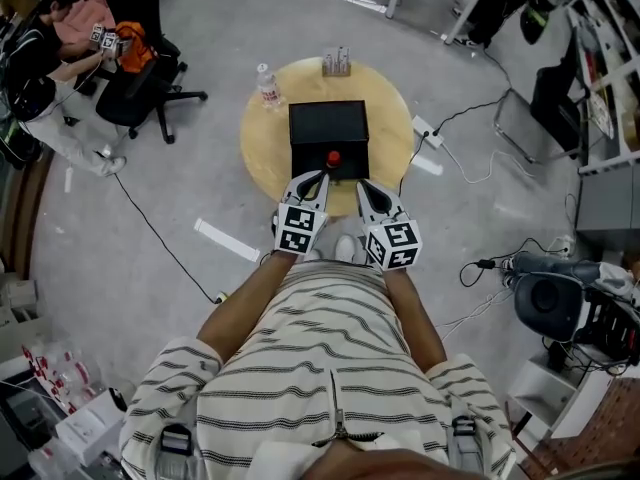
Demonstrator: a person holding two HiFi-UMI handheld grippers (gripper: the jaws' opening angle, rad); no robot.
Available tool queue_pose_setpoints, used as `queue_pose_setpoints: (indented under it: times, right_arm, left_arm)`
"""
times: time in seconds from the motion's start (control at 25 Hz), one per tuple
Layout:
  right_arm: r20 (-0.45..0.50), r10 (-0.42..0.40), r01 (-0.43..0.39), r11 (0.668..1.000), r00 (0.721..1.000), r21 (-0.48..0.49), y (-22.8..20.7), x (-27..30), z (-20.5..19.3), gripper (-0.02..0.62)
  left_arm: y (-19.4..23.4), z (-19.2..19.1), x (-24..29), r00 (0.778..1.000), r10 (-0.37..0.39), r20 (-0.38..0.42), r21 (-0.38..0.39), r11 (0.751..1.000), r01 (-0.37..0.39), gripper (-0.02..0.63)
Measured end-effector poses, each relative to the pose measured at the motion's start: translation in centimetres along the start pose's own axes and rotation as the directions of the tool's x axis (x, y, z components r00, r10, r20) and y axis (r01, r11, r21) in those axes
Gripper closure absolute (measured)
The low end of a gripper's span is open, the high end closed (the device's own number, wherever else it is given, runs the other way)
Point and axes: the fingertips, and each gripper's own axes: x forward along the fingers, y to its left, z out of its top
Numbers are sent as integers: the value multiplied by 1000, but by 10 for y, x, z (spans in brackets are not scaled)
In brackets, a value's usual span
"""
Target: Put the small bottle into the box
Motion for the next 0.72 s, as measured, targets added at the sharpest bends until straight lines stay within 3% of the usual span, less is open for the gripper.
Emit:
queue_pose_setpoints:
  times: [0.32,0.52,0.72]
  right_arm:
    - [7,0,0,1000,1000,-16,33,-8,-2,577]
    - [-3,7,-7,1000,1000,-4,1,-1,2,577]
    - [-1,9,-9,1000,1000,3,-3,6,5,577]
  left_arm:
    - [2,-7,-35,1000,2,21,12,1000,-2,584]
    - [-6,2,-4,1000,-4,9,3,1000,4,584]
    - [-3,7,1,1000,-5,16,5,1000,5,584]
